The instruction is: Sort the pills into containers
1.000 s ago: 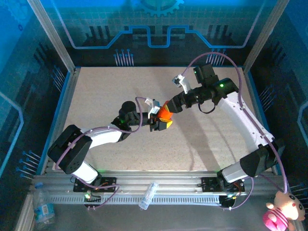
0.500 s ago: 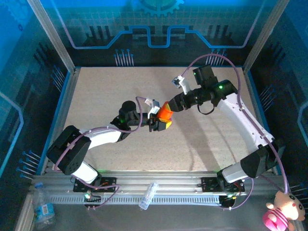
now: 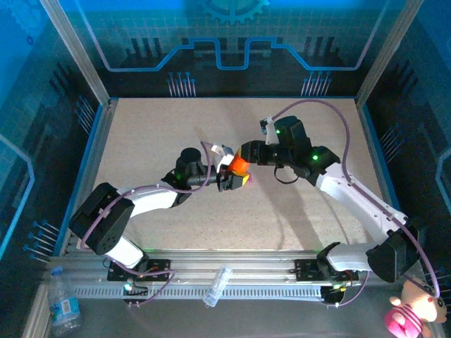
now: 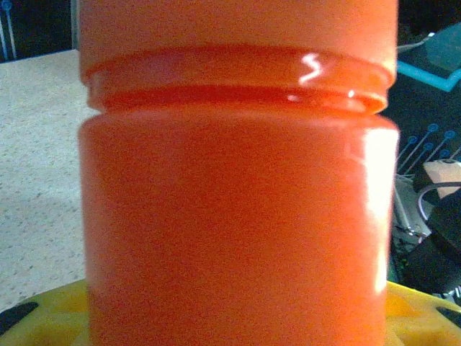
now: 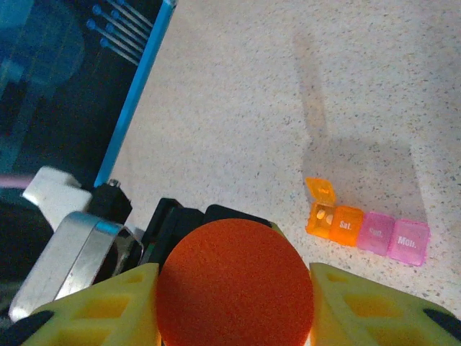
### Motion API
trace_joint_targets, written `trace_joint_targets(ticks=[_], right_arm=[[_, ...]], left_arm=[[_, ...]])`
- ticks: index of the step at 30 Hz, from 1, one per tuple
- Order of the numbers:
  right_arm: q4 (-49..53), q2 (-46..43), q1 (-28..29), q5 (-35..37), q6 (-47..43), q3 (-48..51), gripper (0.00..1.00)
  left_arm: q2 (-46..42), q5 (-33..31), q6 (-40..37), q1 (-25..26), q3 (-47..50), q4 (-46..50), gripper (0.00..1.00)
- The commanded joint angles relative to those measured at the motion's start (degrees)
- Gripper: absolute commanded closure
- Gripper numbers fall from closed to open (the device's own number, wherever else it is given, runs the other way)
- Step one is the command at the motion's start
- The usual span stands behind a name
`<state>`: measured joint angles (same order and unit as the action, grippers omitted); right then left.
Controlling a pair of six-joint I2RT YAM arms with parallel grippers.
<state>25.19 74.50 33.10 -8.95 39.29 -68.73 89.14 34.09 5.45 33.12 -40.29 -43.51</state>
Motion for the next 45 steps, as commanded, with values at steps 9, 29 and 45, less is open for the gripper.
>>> trace_joint_targets(ticks=[9, 29, 45], right_arm=[[3.84, -3.19, -6.51, -10.67, -2.47, -1.73, 0.24], [32.22, 6.08, -11.11, -27.07, -38.64, -23.12, 0.09], [33.43, 9.25, -7.53, -24.22, -39.2, -22.5, 0.31]], left_arm=[[-0.11, 1.17, -0.74, 0.69, -1.07, -11.48, 1.0], [-2.32, 12.1, 1.53, 0.51, -0.99, -9.77, 1.0], [-2.39, 12.24, 1.67, 0.47, -1.41, -9.34, 1.0]])
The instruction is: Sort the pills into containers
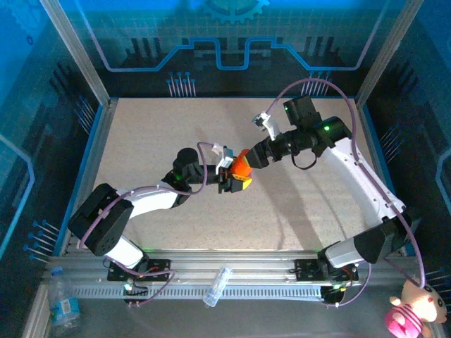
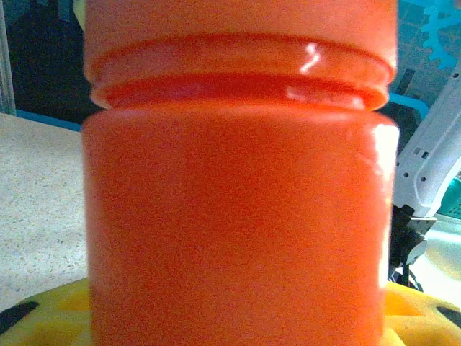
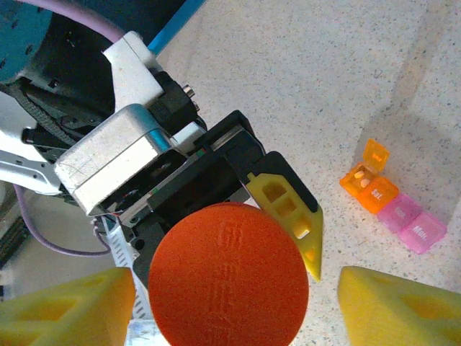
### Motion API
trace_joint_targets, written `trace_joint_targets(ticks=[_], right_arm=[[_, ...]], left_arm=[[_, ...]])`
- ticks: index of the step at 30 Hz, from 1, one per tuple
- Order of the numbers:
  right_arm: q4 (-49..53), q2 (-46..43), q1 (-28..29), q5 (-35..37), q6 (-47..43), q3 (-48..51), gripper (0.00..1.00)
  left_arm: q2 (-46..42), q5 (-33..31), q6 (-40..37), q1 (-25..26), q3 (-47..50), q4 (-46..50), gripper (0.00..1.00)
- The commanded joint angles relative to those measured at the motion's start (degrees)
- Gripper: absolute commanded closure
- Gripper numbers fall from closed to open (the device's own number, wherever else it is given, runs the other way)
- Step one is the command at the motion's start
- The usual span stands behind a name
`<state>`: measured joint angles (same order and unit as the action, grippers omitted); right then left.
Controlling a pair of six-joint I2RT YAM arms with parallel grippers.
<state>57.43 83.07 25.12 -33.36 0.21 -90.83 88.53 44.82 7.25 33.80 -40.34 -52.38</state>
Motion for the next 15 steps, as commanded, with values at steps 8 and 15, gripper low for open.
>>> trace_joint_targets(ticks=[8, 15], right_arm=[[-0.57, 0.43, 1.62, 1.09, 2.28, 1.59, 0.53], [-13.2, -4.17, 5.32, 8.32, 18.79, 13.57, 0.57]], left_arm=[[-1.61, 1.41, -0.21, -0.24, -1.8, -0.11, 1.0], [-1.36, -3.4, -1.0, -0.23, -1.82, -0.69, 1.0]])
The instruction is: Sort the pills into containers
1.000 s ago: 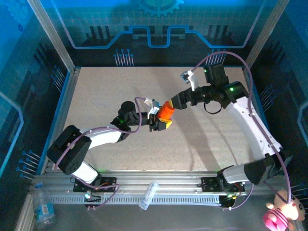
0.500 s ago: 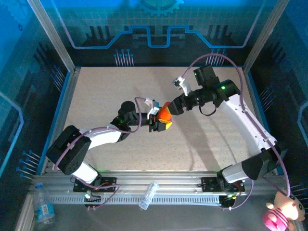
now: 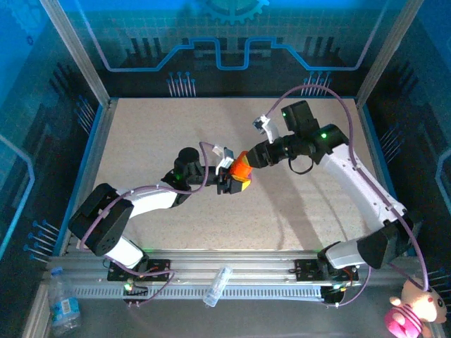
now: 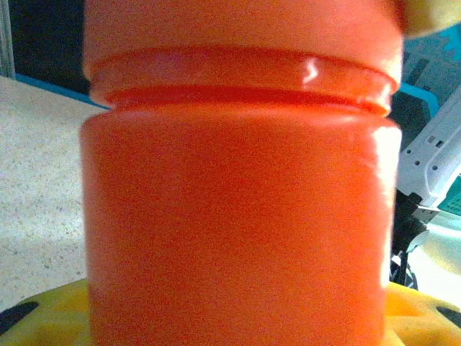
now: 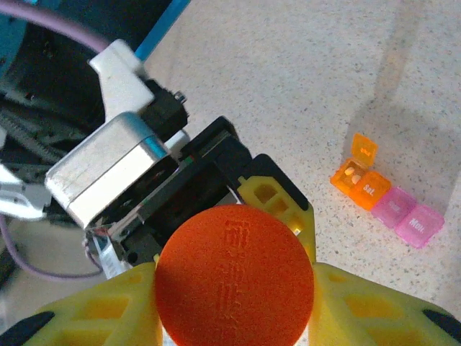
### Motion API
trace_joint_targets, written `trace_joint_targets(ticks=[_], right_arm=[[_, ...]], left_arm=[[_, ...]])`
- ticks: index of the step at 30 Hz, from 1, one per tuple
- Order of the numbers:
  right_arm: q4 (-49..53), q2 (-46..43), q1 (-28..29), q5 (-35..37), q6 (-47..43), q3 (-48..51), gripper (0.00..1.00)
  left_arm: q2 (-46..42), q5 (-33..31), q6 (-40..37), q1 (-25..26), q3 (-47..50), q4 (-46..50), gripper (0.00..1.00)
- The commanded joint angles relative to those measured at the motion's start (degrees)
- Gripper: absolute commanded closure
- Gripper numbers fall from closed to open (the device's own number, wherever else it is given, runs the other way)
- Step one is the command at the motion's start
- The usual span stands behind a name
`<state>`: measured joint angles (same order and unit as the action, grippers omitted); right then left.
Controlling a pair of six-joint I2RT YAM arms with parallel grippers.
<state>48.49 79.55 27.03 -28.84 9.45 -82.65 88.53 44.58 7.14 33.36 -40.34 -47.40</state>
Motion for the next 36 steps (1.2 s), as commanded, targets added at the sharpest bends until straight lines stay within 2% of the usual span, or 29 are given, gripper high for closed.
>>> trace_joint_targets(ticks=[1, 6, 8, 11, 14, 17, 19, 21, 23, 25, 29, 36], right_arm=[[-6.26, -1.19, 4.0, 5.57, 12.87, 7.21, 0.57], [-20.41, -3.69, 7.22, 12.9, 30.83, 17.29, 0.56], [-23.87, -3.32, 7.51, 12.01, 33.71, 18.74, 0.56], [-22.86, -1.76, 7.13, 10.36, 33.2, 16.55, 0.55], [-20.18, -1.45, 5.59, 8.59, 30.77, 13.63, 0.52], [-17.41, -2.78, 2.46, 6.25, 27.95, 11.24, 0.45], [-15.8, -4.67, -0.11, 4.35, 25.46, 10.03, 0.35], [-14.72, -7.48, -2.75, 0.97, 21.08, 9.17, 0.21], [-12.25, -8.78, -5.43, -4.15, 15.14, 7.54, 0.13], [-6.57, -8.02, -7.65, -9.68, 7.59, 4.3, 0.11], [6.06, -4.12, -7.78, -8.0, -5.09, -2.49, 0.11], [12.62, 2.2, -5.77, -7.36, -13.06, -9.39, 0.1]], left_arm=[[-1.34, -3.94, -1.22, 0.2, -1.85, -5.69, 1.0], [-0.18, -6.21, -1.96, 0.18, -2.03, -6.81, 1.0], [0.44, -6.13, -1.81, 0.21, -2.09, -7.65, 1.0], [1.15, -5.43, -1.51, 0.19, -2.38, -8.04, 1.0], [1.47, -4.95, -1.52, 0.19, -2.34, -8.15, 1.0], [1.47, -4.76, -1.39, 0.1, -2.04, -8.41, 1.0], [1.44, -4.45, -1.01, -0.06, -1.57, -8.89, 1.0], [1.13, -3.68, -0.4, -0.37, -1.16, -9.54, 1.0], [0.89, -1.81, 0.36, -0.66, -0.76, -9.98, 1.0], [0.94, 0.95, 1.21, -1.03, -1.05, -9.67, 1.0], [1.18, 5.07, 1.35, -1.37, -2.33, -6.97, 1.0], [0.8, 9.57, -0.77, -1.72, -4.66, 0.81, 1.0]])
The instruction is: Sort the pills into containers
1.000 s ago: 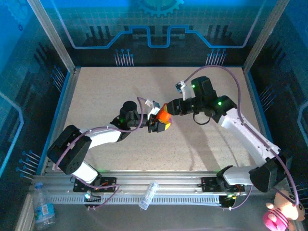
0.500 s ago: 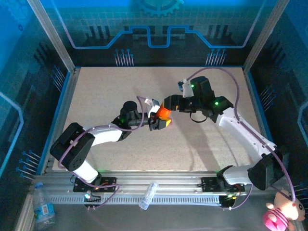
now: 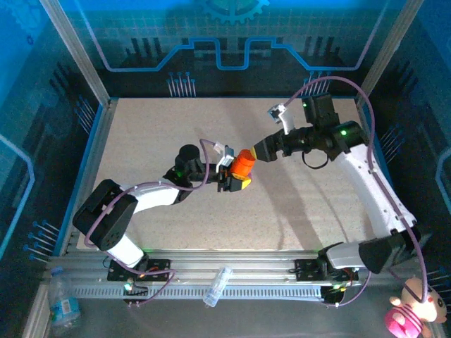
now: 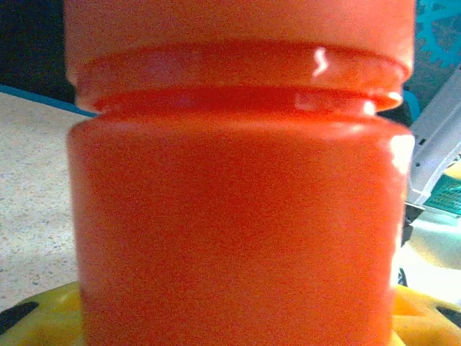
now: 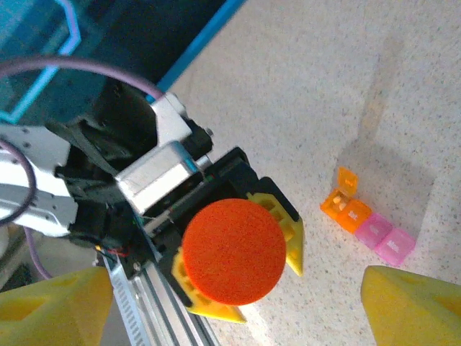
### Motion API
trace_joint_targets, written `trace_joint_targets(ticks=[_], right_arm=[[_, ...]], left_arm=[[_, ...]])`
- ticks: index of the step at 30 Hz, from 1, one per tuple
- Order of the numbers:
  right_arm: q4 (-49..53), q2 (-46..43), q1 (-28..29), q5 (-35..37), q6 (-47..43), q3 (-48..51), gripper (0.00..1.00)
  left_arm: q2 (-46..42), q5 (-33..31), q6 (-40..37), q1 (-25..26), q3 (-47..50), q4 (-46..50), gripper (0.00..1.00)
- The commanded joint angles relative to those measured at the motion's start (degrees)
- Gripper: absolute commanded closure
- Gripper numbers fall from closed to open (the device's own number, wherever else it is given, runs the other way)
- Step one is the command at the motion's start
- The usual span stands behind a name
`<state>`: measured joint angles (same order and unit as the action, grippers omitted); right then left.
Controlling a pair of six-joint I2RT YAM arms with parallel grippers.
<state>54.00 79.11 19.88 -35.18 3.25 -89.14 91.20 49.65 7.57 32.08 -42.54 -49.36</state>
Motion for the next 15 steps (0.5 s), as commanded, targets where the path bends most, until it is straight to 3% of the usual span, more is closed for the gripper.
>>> trace_joint_targets(ticks=[1, 7, 15], right_arm=[[7.74, 3.62, 1.85, -0.18, -7.26, -3.71, 0.1], [9.42, 6.48, 4.06, 2.02, -8.22, -5.47, 0.11], [7.27, 7.22, 4.55, 1.81, -6.82, -3.19, 0.2]], left_arm=[[-1.91, 4.79, -1.55, -0.45, -2.87, 3.85, 1.0], [-1.86, 4.93, -2.65, -0.43, -3.69, 6.13, 1.0], [-2.08, 5.11, -2.52, -0.49, -3.76, 6.21, 1.0]])
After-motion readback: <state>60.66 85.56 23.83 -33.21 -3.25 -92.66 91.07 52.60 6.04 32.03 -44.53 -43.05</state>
